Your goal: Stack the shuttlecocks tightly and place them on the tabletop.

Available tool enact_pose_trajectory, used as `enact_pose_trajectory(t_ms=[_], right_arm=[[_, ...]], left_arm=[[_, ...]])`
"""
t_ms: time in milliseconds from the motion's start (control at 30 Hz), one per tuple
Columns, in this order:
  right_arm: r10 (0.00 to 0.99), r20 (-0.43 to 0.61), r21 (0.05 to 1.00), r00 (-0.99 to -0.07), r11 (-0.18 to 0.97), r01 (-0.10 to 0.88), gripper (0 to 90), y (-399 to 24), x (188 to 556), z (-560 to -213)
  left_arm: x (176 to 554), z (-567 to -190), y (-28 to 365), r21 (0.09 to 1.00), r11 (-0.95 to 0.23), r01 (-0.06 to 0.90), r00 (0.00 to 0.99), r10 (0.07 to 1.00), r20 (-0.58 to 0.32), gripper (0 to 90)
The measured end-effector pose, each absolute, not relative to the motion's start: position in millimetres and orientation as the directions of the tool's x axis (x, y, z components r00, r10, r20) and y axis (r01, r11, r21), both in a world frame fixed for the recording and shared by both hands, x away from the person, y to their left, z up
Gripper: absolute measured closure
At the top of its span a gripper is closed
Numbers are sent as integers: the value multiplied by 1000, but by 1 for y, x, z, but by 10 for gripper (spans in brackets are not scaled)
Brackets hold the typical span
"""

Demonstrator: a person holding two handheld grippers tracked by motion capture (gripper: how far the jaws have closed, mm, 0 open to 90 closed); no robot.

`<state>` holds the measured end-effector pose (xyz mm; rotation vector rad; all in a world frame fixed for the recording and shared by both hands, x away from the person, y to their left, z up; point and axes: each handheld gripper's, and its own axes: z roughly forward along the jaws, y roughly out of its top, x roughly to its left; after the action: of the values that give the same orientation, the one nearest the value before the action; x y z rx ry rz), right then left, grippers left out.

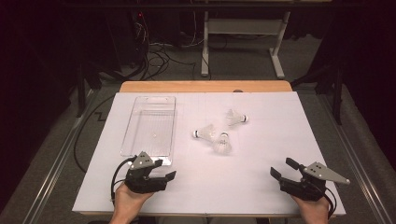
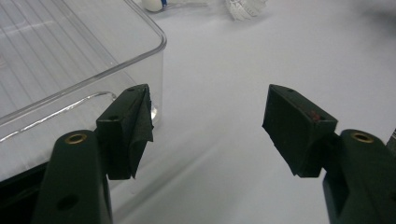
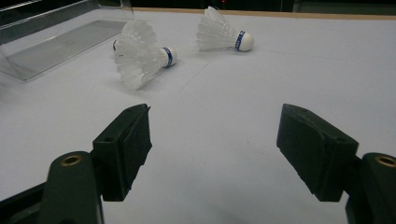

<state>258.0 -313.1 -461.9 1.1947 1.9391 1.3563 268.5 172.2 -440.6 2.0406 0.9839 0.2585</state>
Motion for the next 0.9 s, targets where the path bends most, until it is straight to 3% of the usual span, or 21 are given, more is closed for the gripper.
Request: enact_pose_trajectory(t_ms=[900], right_arm=[[851,91,902,-517,150,405,271,-295,264,-459]], left_arm=[[250,-457,246,805,-159,572,531,820,-216,314]])
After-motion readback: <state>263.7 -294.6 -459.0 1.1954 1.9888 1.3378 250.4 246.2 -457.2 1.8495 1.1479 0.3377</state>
